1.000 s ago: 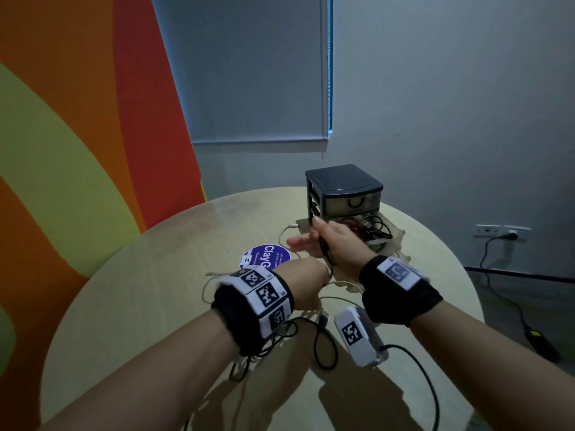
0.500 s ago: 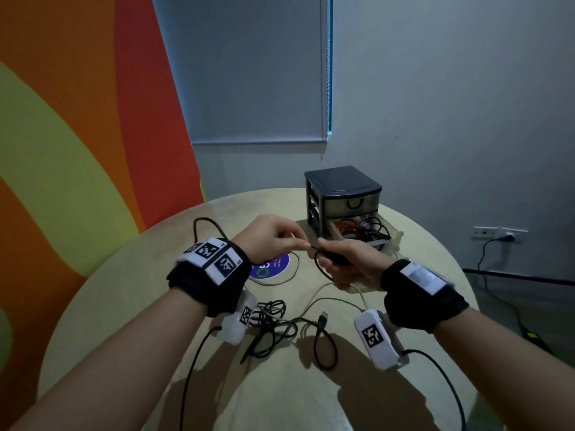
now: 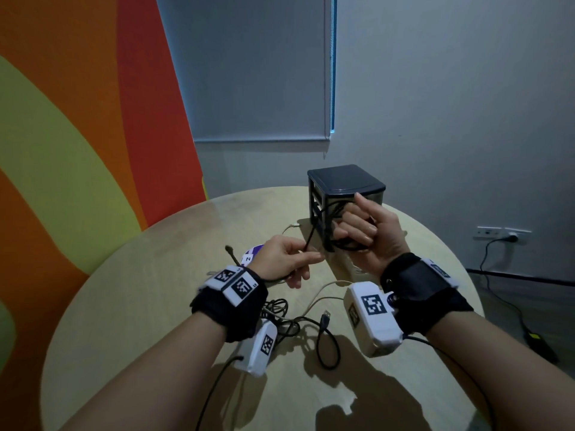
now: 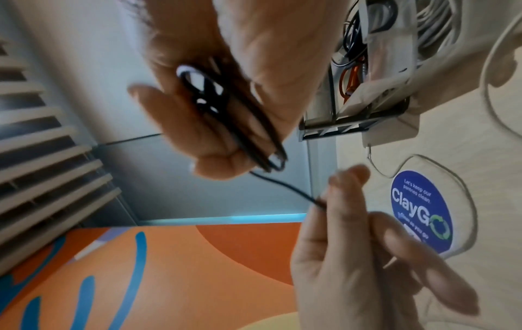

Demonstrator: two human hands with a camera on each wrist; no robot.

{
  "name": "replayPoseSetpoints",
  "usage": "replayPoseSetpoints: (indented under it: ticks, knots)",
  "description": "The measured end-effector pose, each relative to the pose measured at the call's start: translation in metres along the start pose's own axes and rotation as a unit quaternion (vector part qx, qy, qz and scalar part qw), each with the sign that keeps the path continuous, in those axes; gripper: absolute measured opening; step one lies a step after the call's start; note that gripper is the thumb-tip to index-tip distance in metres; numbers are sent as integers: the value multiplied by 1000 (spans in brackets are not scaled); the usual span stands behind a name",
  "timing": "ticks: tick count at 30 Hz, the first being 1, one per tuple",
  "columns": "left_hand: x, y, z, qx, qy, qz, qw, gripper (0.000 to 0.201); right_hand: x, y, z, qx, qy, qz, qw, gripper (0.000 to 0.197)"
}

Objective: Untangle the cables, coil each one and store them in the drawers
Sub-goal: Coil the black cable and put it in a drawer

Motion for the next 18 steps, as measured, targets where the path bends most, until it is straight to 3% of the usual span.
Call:
replayPoseSetpoints:
  ticks: [4, 7, 9, 15, 16, 18]
  knots:
    - [6, -20, -1, 2, 19, 34, 999, 18, -8, 11, 8, -91, 27, -4, 995, 28]
    - [4, -35, -4, 49, 34, 104, 993, 21, -15, 9, 10, -79, 28, -40, 996, 24]
    - [0, -39, -7, 82, 42, 122, 988, 24, -19, 11, 11, -74, 28, -141, 987, 32]
    - [-13, -34, -19, 201, 91, 155, 963, 35, -36, 24, 5, -48, -4, -371, 927, 33]
    - [-13, -34, -21, 212, 104, 157, 959, 36, -40, 23, 2, -39, -12, -416, 908, 32]
    - [-14, -33, -25, 234, 132, 146, 952, 35, -44, 27, -1, -28, -18, -557, 830, 34]
Point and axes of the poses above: each hand's wrist, its own z-axis towards the middle knuckle, its own y-axis out of the back of the hand, x = y × z, the point moved 7 cm from there along z, towards the middle knuckle, and after that the axes turned 6 degrees about -z, right-handed, at the moved point
